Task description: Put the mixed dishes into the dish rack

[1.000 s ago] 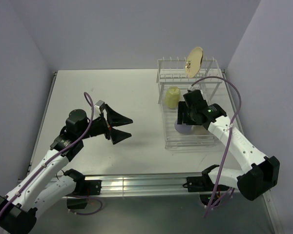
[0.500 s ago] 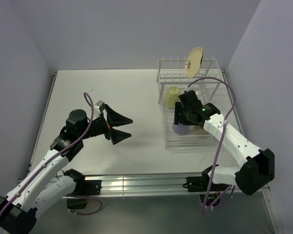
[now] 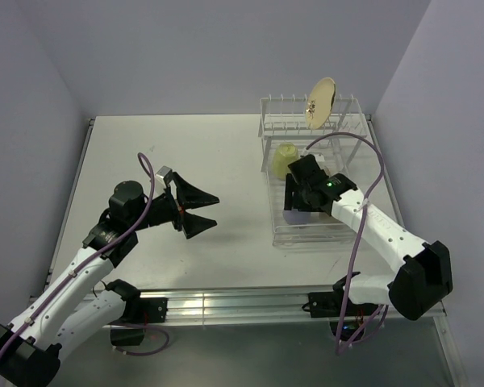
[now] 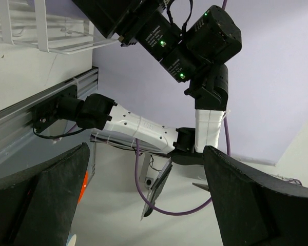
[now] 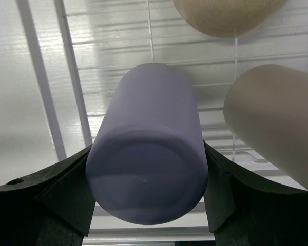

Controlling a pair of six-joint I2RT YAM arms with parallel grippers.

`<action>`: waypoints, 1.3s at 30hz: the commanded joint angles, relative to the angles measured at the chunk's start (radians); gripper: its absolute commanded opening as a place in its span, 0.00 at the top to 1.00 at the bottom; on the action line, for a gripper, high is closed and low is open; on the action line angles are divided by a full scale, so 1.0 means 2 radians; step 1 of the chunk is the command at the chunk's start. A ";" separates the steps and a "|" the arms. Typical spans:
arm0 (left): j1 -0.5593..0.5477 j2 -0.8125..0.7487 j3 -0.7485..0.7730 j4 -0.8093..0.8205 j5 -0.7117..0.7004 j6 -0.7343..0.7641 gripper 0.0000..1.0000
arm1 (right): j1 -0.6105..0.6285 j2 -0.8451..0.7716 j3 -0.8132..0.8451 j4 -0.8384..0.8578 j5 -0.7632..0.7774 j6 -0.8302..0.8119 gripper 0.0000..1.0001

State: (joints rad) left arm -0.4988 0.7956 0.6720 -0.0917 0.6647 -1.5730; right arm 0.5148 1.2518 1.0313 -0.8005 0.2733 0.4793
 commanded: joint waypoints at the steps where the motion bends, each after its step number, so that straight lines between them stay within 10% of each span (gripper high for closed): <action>1: 0.001 -0.006 0.021 0.007 -0.003 0.007 0.01 | 0.006 0.008 -0.008 0.018 0.024 0.013 0.97; 8: 0.002 -0.007 0.025 0.002 -0.002 0.008 0.01 | 0.013 0.005 -0.010 0.019 0.033 0.013 0.83; 12: 0.002 -0.007 0.025 0.002 -0.003 0.008 0.01 | 0.016 -0.002 -0.005 0.014 0.038 0.013 0.40; 20: 0.001 -0.017 0.017 -0.002 -0.006 0.007 0.01 | 0.020 -0.022 0.019 -0.003 0.045 0.011 0.01; 39: -0.001 -0.039 0.002 -0.012 -0.019 0.006 0.01 | 0.027 -0.111 0.172 -0.132 0.051 -0.003 0.00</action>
State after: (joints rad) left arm -0.4988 0.7361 0.6750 -0.1333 0.6411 -1.5730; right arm 0.5632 1.0538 1.3602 -0.9737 0.3656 0.4805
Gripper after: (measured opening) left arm 0.992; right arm 0.994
